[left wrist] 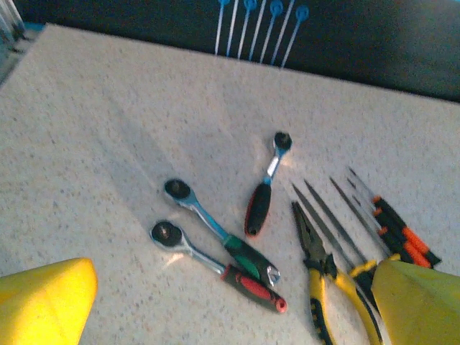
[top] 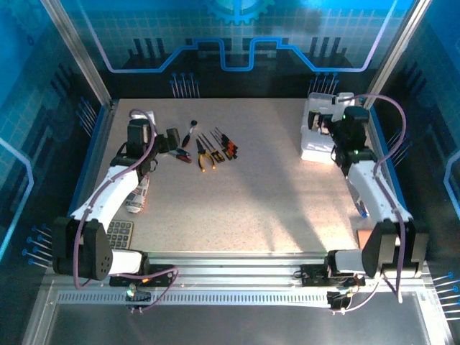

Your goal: Pack the tool kit

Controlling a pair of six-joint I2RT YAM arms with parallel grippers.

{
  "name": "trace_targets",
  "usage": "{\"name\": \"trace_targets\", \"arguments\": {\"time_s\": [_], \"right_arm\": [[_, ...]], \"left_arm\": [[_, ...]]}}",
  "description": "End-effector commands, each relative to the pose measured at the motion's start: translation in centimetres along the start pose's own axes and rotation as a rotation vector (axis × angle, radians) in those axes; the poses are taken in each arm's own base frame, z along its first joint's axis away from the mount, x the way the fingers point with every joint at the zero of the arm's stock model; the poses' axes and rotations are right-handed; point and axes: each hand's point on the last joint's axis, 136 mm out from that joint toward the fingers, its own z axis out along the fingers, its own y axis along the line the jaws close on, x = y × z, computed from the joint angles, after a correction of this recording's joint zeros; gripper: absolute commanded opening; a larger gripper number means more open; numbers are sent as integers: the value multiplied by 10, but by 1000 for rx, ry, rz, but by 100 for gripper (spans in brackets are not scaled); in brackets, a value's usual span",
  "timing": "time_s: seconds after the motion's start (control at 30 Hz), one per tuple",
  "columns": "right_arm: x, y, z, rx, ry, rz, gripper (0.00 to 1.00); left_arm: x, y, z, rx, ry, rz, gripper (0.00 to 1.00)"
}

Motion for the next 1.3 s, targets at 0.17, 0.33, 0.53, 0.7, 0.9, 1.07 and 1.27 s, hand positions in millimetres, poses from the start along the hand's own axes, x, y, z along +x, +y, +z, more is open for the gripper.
{"name": "trace_targets", "arguments": {"time_s": [0.17,0.33,0.53,0.7,0.9,1.07,1.27], "right_arm": [[49,-51,48,94,249,207,100],[57,-53,72,52,302,220,100],[75,-58,97,38,349,222,100],[85,-63,114,50,373,216,99],[91,-77,128,122,394,205,99],[108,-78,137,132,443,219,97],[124,-67,138,82,492,260,86]], "left_arm": [[32,-8,-1,17,163,20,99],[39,-11,-2,27,181,25,99],[45,-13,-1,36,199,29,99],[48,-14,-1,38,210,35,99],[50,-19,-2,57,217,34,99],[52,-20,-1,57,227,37,99],[54,-22,0,63,234,40,99]]}}
